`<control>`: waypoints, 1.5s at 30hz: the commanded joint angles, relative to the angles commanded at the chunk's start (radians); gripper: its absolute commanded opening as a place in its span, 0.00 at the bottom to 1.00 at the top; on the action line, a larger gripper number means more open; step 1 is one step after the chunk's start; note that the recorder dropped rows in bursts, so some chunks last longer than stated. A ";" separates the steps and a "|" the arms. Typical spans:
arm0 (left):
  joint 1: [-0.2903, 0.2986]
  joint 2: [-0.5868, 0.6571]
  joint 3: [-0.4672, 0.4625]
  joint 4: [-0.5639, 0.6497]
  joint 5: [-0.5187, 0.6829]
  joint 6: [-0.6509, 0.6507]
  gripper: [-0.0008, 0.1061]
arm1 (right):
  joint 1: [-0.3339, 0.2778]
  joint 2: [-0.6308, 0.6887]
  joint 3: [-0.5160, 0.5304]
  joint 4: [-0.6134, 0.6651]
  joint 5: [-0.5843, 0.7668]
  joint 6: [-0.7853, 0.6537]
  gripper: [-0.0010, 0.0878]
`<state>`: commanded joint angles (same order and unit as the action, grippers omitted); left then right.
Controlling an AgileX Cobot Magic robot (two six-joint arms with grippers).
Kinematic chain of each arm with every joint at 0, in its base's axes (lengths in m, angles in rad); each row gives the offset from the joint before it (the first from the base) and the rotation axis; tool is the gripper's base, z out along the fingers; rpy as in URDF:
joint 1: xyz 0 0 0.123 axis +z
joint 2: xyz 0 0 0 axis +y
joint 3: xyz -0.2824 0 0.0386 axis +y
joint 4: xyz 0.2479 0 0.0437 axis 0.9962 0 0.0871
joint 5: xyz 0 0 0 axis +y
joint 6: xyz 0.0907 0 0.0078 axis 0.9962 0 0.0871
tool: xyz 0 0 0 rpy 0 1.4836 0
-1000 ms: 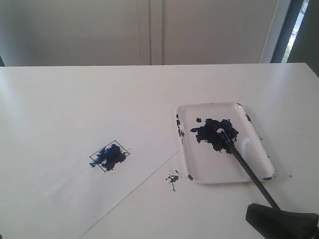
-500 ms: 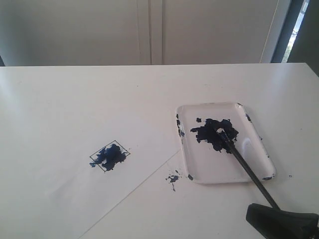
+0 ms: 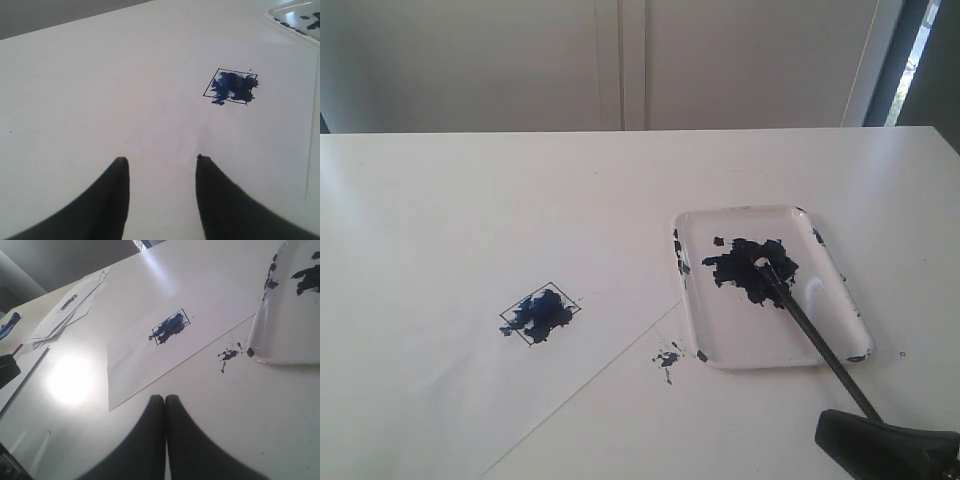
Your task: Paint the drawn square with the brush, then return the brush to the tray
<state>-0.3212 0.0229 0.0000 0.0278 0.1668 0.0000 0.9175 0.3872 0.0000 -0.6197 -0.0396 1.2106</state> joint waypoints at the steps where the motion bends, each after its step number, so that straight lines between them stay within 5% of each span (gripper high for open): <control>1: 0.000 0.000 0.000 0.000 0.000 0.000 0.46 | 0.000 0.000 0.000 0.000 0.000 0.000 0.01; 16: 0.000 0.000 0.000 0.000 -0.003 0.000 0.46 | 0.000 -0.023 0.000 -0.050 0.063 -0.120 0.01; 25: 0.000 0.000 0.000 0.000 -0.003 0.000 0.46 | 0.000 -0.387 0.000 -0.049 0.204 -0.275 0.01; 45: 0.000 0.003 0.000 0.006 -0.003 0.000 0.46 | 0.000 -0.382 0.000 -0.048 0.218 -0.398 0.01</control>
<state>-0.3212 0.0258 0.0000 0.0342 0.1639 0.0000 0.9175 0.0051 0.0000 -0.6679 0.1789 0.8122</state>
